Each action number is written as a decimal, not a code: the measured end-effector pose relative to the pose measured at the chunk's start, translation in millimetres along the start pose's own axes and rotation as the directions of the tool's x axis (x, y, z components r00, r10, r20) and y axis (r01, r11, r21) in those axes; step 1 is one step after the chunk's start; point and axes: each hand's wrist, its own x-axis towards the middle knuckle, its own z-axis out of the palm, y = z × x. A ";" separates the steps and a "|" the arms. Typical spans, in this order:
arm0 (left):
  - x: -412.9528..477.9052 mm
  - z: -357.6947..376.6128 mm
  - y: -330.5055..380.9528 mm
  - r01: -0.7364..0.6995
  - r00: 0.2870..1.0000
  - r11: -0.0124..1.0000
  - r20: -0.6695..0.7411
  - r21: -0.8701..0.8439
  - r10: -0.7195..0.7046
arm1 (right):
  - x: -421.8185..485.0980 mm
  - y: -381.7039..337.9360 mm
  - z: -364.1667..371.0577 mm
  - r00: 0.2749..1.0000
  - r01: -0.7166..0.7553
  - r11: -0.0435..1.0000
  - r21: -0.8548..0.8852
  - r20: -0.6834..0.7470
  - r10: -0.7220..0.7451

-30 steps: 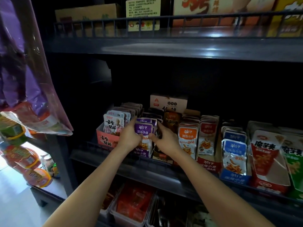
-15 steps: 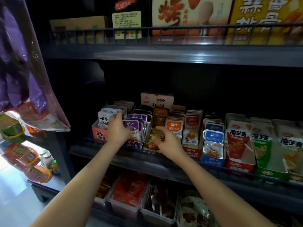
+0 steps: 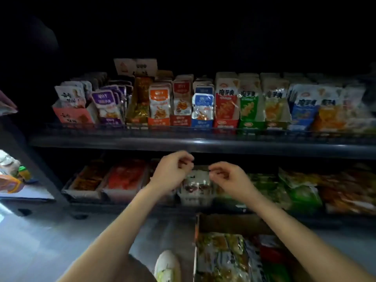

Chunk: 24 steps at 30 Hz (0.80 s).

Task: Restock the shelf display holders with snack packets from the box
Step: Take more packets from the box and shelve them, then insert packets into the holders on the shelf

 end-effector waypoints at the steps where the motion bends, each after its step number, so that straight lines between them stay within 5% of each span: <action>1: -9.9 25.9 -2.7 0.011 0.999 1.000 0.043 -0.018 -0.010 | -18.1 22.6 -6.1 0.999 -0.044 0.999 -0.016 0.004 0.045; 8: -67.1 163.0 -41.8 0.134 0.931 0.991 0.345 -0.009 -0.123 | -126.0 180.3 -36.2 0.907 -0.405 0.901 -0.156 0.059 0.417; 13: -92.4 221.6 -74.2 0.215 0.898 0.974 0.378 0.075 -0.227 | -167.5 267.1 -17.8 0.779 -0.589 0.768 -0.252 0.078 0.622; 17: -106.3 253.9 -99.6 0.306 0.860 0.946 0.395 0.107 -0.323 | -179.6 319.0 5.0 0.693 -0.671 0.687 -0.279 0.094 0.715; 24: -114.1 305.6 -130.3 0.483 0.782 0.874 0.427 0.046 -0.455 | -166.3 378.7 37.5 0.646 -0.693 0.641 -0.331 0.112 0.755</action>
